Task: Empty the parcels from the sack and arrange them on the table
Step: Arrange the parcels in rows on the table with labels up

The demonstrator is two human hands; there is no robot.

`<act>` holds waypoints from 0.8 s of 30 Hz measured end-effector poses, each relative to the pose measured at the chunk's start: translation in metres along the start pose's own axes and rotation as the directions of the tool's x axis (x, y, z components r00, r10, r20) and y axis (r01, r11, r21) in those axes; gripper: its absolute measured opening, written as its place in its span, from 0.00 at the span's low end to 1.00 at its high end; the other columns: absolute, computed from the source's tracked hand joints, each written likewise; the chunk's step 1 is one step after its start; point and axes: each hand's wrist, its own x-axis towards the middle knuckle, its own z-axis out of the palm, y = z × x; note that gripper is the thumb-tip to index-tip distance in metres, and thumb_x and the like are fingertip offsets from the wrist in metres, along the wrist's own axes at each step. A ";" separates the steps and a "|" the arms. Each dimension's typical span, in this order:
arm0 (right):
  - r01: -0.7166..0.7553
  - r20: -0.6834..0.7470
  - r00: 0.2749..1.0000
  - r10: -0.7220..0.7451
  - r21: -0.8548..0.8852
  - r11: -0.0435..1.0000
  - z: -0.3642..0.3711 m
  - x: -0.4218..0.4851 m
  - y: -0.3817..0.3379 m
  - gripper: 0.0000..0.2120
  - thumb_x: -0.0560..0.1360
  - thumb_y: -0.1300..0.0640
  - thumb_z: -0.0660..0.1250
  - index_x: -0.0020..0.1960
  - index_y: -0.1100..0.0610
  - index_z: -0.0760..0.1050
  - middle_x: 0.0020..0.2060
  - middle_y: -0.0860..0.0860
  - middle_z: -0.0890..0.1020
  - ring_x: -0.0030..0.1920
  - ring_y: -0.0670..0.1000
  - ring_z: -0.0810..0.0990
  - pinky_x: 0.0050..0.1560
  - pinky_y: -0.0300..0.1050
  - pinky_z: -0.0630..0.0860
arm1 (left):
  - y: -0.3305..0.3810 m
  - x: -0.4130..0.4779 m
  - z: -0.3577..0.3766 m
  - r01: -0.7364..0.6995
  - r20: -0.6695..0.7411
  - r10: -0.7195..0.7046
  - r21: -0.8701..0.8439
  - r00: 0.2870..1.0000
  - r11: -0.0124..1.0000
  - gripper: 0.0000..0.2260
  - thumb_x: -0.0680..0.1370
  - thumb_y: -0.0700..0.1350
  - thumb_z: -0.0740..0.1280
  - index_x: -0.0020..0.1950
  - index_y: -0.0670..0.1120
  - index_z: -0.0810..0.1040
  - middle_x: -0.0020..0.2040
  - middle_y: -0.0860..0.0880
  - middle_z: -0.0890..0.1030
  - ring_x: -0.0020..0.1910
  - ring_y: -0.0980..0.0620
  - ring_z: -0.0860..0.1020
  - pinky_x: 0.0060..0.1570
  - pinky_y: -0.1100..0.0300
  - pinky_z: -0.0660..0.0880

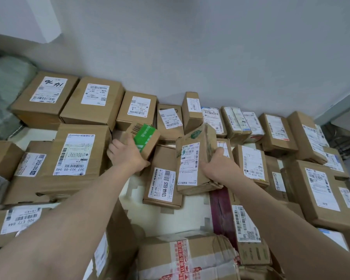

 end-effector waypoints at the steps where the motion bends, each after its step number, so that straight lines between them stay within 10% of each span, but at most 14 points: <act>1: -0.012 0.006 1.000 0.012 -0.004 1.000 0.000 0.002 0.000 0.27 0.78 0.39 0.56 0.66 0.58 0.57 0.44 0.53 0.79 0.46 0.57 0.80 0.51 0.51 0.76 | 0.002 -0.002 0.002 -0.005 -0.032 0.004 -0.010 0.999 1.000 0.56 0.62 0.61 0.79 0.78 0.51 0.47 0.69 0.36 0.59 0.69 0.37 0.59 0.68 0.45 0.61; 8: -0.073 -0.017 0.997 0.073 0.002 0.997 0.007 0.006 -0.010 0.31 0.78 0.41 0.56 0.70 0.61 0.54 0.43 0.53 0.75 0.47 0.57 0.79 0.45 0.49 0.73 | 0.010 -0.030 -0.004 -0.148 -0.394 0.064 -0.185 0.917 0.972 0.47 0.62 0.61 0.72 0.76 0.54 0.55 0.68 0.35 0.61 0.66 0.36 0.61 0.65 0.42 0.64; 10: -0.058 0.042 0.998 0.053 0.129 0.990 0.012 0.007 -0.014 0.31 0.79 0.41 0.57 0.70 0.62 0.55 0.43 0.53 0.77 0.42 0.53 0.78 0.40 0.47 0.72 | 0.005 -0.033 -0.010 -0.109 -0.313 -0.036 -0.435 0.949 0.894 0.43 0.64 0.64 0.66 0.76 0.56 0.56 0.69 0.38 0.62 0.68 0.37 0.61 0.66 0.41 0.65; 15: -0.064 0.092 0.995 0.039 0.290 0.955 0.024 0.006 -0.015 0.28 0.79 0.51 0.57 0.75 0.60 0.53 0.65 0.60 0.73 0.63 0.61 0.74 0.61 0.53 0.73 | -0.014 -0.031 -0.026 0.018 -0.024 -0.092 -0.905 0.995 0.426 0.30 0.67 0.67 0.60 0.68 0.59 0.71 0.61 0.51 0.76 0.62 0.46 0.74 0.64 0.43 0.70; 24: 0.243 0.020 0.962 -0.271 0.386 0.890 0.035 -0.015 -0.013 0.23 0.81 0.45 0.59 0.73 0.52 0.67 0.69 0.48 0.72 0.67 0.50 0.71 0.63 0.43 0.66 | -0.021 -0.053 -0.029 0.465 0.414 0.263 -0.869 0.871 -0.171 0.22 0.79 0.63 0.55 0.63 0.51 0.75 0.58 0.41 0.81 0.57 0.39 0.80 0.56 0.40 0.77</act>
